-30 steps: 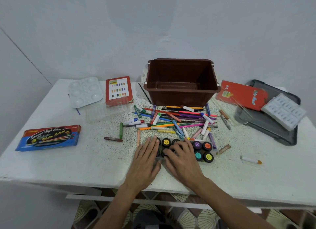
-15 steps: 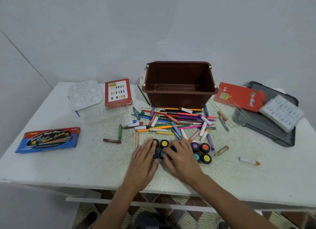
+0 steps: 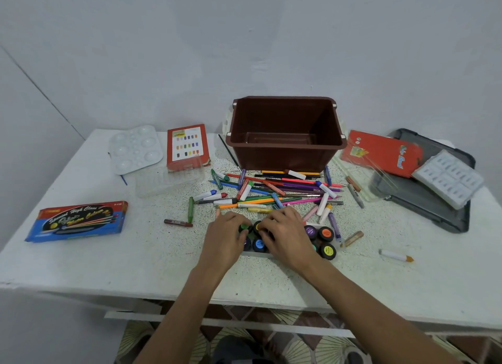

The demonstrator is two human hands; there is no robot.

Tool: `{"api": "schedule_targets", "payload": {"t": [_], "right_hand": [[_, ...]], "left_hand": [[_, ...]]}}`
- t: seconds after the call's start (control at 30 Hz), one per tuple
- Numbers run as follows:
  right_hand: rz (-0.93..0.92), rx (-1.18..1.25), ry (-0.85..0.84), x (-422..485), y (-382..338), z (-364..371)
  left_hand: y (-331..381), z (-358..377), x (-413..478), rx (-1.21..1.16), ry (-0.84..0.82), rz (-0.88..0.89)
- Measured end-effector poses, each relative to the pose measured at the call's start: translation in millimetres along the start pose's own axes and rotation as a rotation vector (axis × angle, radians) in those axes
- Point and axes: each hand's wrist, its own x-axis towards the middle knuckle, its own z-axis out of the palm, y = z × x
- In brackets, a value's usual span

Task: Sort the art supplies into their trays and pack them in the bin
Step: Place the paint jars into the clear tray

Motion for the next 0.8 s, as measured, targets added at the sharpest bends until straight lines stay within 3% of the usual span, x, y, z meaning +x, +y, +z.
{"api": "schedule_targets", "payload": {"t": [0.57,0.8], "right_hand": [[0.007,0.087,0.004,-10.4,5.9,2.2],[0.068,0.058,0.000,-18.5,14.1,-9.0]], "left_hand": [[-1.4,7.6,0.5,-0.157,0.019,-0.063],[-0.8,15.7,-12.5,-0.011,0.081,0.011]]}}
